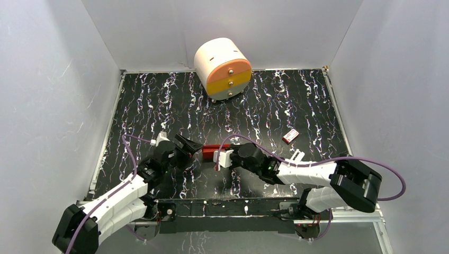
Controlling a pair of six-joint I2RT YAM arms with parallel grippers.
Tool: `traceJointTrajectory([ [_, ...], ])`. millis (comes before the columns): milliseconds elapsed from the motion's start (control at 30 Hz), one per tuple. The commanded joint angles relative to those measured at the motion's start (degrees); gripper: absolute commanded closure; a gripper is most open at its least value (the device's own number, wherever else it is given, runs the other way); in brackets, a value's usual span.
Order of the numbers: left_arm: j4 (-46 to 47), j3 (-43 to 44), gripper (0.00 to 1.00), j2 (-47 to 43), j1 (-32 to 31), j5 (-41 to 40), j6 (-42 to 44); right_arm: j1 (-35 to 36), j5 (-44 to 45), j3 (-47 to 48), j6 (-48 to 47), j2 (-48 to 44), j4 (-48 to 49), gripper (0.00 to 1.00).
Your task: Fold the paper box
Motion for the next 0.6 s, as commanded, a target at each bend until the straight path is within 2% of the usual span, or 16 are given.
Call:
traceJointTrajectory([
  [0, 4.17, 1.3, 0.18, 0.83, 0.61, 1.57, -6.03, 0.41, 0.06, 1.31, 2.68, 1.94, -3.64, 0.71],
  [233, 5.15, 2.86, 0.23, 6.39, 1.51, 1.67, -8.15, 0.41, 0.09, 1.94, 2.99, 2.76, -3.74, 0.71],
  [567, 8.72, 2.83, 0.41, 10.6, 2.03, 3.55, -9.07, 0.5, 0.4, 2.57, 3.43, 3.39, -3.9, 0.72],
])
